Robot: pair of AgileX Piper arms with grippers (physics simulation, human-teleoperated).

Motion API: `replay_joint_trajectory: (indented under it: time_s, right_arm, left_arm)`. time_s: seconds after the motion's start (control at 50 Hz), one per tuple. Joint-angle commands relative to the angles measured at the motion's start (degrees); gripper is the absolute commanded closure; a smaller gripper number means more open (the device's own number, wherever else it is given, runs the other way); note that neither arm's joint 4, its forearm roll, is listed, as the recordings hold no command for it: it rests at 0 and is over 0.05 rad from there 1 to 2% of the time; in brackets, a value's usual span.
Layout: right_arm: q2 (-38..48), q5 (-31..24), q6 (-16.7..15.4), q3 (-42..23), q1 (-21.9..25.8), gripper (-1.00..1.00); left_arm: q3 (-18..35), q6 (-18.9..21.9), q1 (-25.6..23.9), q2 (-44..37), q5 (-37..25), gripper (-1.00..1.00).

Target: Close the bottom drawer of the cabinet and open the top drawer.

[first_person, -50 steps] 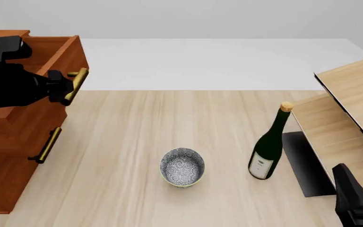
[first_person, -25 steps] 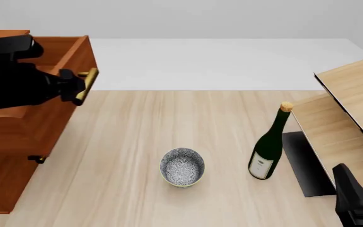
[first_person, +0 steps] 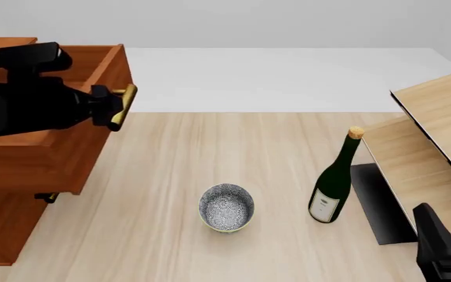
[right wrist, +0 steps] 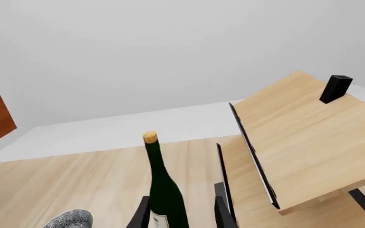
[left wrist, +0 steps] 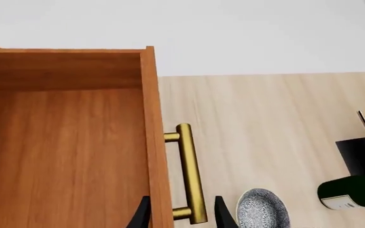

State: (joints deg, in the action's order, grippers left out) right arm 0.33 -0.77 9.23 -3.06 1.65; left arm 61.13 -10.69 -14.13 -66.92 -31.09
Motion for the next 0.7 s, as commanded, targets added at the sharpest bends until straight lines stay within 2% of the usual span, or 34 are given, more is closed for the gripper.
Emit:
replay_joint_trajectory:
  time_s: [0.02, 0.7]
  right_arm:
    - [-0.09, -0.03, 0.0, 0.06, 0.0, -1.0]
    - [-0.1, -0.15, -0.22, 0.01, -0.03, -1.0]
  left_arm:
    - [0.47, -0.52, -1.51, -0.77, 0.4, -1.0]
    - [0.13, -4.73, -6.33, -2.94, 3.33, -1.0]
